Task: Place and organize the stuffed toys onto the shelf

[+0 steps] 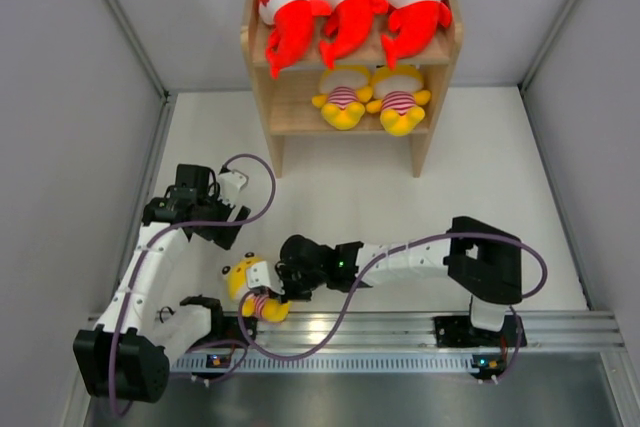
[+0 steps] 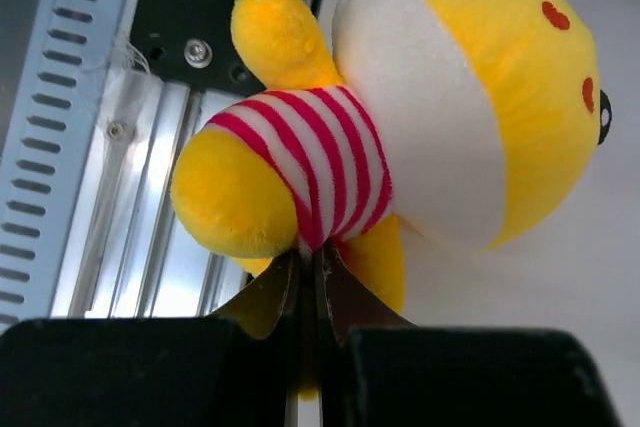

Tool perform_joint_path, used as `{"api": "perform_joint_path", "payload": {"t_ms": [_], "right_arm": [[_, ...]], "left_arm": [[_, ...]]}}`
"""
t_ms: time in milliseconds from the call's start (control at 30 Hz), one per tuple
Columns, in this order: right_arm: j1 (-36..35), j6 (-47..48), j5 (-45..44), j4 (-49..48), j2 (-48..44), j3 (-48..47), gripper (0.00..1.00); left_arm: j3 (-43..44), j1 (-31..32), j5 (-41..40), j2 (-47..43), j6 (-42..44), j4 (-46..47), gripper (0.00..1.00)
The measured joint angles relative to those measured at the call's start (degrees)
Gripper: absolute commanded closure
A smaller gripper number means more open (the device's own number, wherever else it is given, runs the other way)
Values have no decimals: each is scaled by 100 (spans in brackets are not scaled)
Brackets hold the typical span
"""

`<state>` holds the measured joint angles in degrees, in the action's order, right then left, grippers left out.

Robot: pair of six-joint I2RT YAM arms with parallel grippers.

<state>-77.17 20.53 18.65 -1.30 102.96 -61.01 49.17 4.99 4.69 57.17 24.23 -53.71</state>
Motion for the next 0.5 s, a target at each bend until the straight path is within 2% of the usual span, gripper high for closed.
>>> {"api": "perform_joint_path", "payload": {"t_ms": [200,367,500], "right_arm": [[-4,308,-881,1200,-793,-356,100],[-7,811,-2076,1937,-1853,-793,100],[101,1154,-2931,2623,-2144,-1537,100]], "left_arm": [[0,0,-7,0,-2,2,10],[20,0,-116,-2,-9,13,10],[48,-4,-160,-2,-13,48,10]]}}
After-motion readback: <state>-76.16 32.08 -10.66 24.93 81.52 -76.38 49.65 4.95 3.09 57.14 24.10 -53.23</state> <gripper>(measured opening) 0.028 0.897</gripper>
